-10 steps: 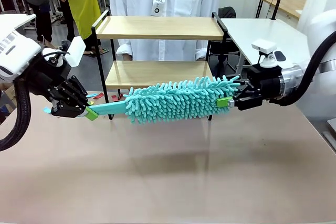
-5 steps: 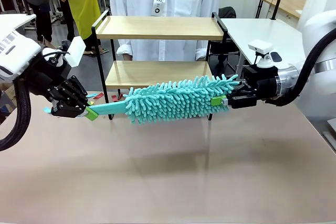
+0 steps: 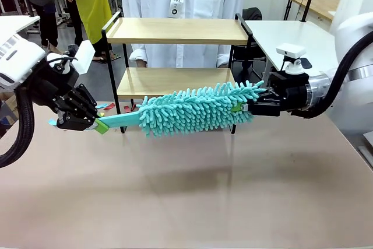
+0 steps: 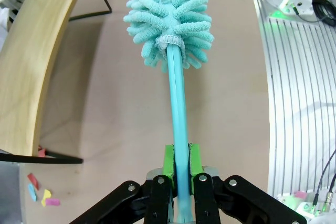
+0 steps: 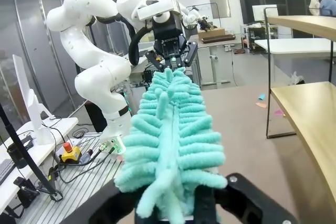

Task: Clean the shelf.
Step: Hand the Duster back to the human.

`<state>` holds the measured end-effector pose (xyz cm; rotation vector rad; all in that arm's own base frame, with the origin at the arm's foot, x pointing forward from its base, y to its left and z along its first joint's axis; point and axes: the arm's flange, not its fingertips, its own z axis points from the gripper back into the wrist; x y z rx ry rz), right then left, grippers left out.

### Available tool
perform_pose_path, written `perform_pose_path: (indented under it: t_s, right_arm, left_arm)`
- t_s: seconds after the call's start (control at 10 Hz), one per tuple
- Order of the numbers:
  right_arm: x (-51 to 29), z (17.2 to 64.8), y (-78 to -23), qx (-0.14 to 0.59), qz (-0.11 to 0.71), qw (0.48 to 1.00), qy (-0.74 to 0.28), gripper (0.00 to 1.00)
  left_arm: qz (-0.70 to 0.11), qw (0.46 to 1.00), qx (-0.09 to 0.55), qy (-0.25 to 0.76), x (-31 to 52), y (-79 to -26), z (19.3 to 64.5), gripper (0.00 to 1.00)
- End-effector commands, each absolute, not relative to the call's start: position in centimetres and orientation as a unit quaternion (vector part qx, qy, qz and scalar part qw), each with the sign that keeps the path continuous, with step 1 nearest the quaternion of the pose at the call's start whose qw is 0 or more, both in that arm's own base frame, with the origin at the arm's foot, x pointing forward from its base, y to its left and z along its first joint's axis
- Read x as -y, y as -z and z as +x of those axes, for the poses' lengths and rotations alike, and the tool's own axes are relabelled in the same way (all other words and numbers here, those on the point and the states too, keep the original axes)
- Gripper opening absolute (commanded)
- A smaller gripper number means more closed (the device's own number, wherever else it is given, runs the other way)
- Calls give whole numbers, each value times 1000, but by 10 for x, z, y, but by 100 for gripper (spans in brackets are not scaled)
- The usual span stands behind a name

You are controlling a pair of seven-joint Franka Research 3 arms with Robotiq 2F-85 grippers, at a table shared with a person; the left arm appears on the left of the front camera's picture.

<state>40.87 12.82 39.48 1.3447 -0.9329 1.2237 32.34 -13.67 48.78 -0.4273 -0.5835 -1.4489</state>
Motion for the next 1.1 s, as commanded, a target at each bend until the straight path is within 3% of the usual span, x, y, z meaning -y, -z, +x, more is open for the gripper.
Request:
perform_pose_path:
  t_s: [0.0, 0.5, 0.6, 0.7, 0.8, 0.9, 1.0]
  right_arm:
    - [-126, 413, -395, 403, 561, 507, -516, 0]
    - [-122, 412, -396, 408, 559, 478, -541, 0]
    - [-123, 411, -402, 409, 547, 519, -514, 0]
    - [-128, 408, -395, 398, 558, 507, -523, 0]
    - [-128, 408, -395, 398, 558, 507, -523, 0]
    - [-128, 408, -395, 398, 558, 507, -523, 0]
    - [-128, 408, -395, 398, 558, 507, -523, 0]
  left_arm:
    - [-202, 691, 266, 640, 139, -492, 321, 13]
    - [-202, 691, 266, 640, 139, -492, 321, 13]
    - [-202, 691, 266, 640, 139, -492, 321, 13]
    - [-202, 691, 266, 640, 139, -492, 321, 13]
    - [-192, 690, 261, 647, 137, -488, 323, 69]
    - [-190, 688, 269, 647, 136, -495, 320, 71]
    - [-197, 686, 273, 645, 134, -500, 318, 100]
